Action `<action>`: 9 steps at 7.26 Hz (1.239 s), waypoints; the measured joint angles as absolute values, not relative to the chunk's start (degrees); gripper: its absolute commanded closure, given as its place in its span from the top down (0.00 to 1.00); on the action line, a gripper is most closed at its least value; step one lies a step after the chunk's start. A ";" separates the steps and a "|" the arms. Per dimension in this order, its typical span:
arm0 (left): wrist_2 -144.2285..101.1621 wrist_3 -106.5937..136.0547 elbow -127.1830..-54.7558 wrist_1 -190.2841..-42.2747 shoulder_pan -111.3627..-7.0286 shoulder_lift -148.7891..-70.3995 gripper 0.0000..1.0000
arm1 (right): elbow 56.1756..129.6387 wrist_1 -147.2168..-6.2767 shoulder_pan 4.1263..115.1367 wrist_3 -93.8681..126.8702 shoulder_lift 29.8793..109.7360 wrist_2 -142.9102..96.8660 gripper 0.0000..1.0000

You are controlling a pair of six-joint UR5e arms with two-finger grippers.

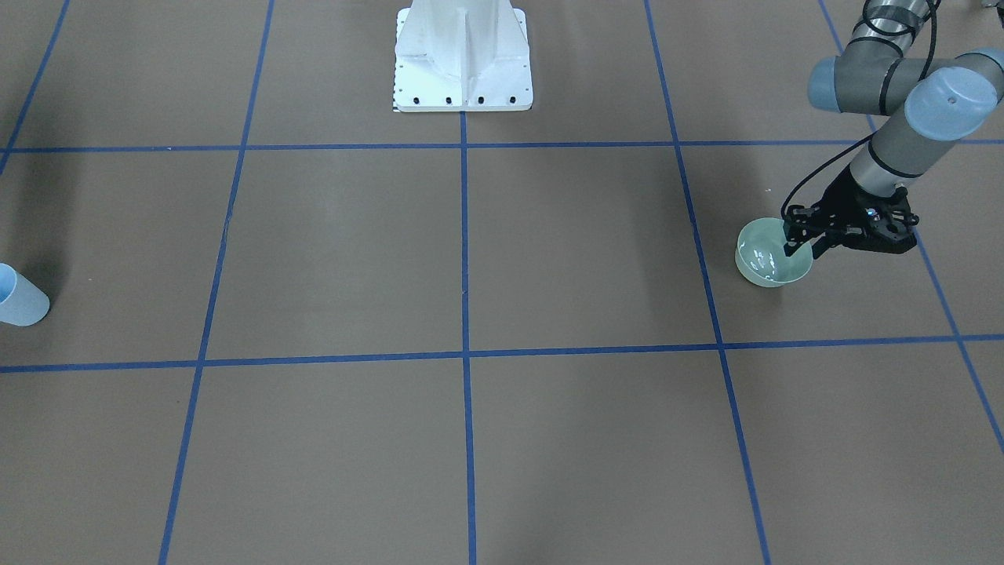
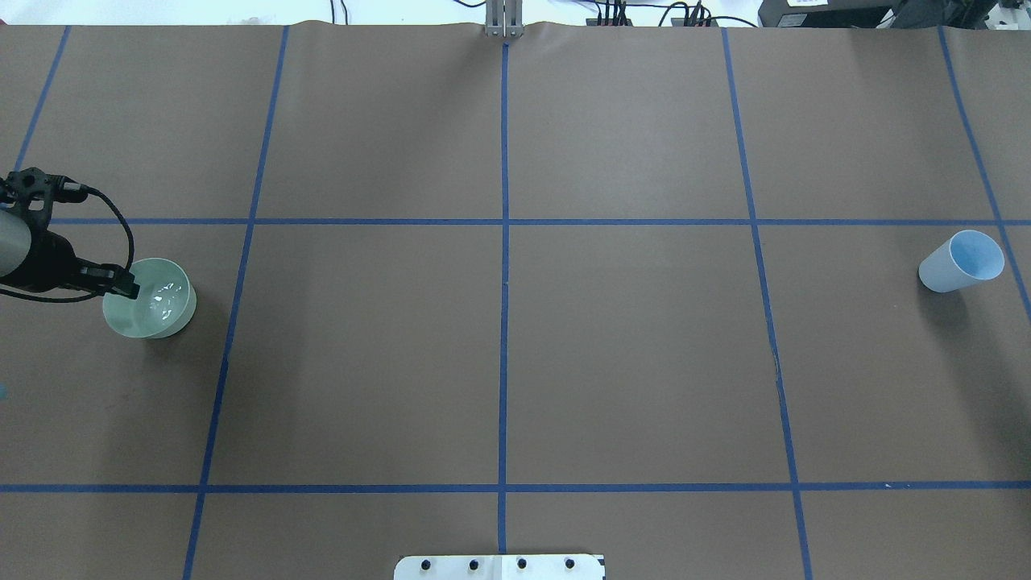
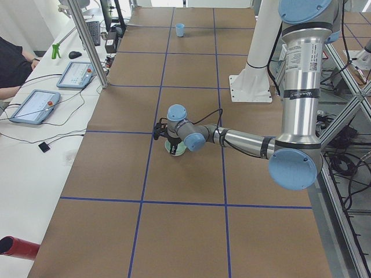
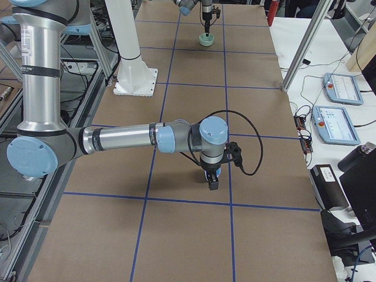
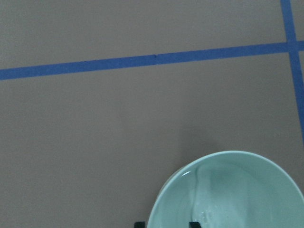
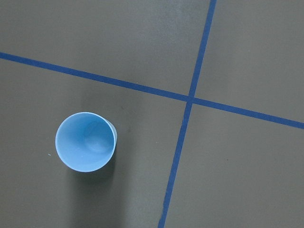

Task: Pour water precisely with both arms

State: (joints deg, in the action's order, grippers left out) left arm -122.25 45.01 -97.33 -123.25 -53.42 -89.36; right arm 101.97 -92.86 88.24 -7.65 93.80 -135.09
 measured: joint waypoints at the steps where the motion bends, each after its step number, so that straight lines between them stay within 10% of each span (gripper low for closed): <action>1: -123.44 43.40 -97.59 -121.81 -55.66 -89.71 1.00 | 101.99 -92.88 88.24 -7.65 93.83 -135.48 1.00; 9: -131.79 -1.91 -92.37 -96.43 -87.72 -95.35 1.00 | 101.47 -92.90 88.24 -5.22 94.54 -135.60 1.00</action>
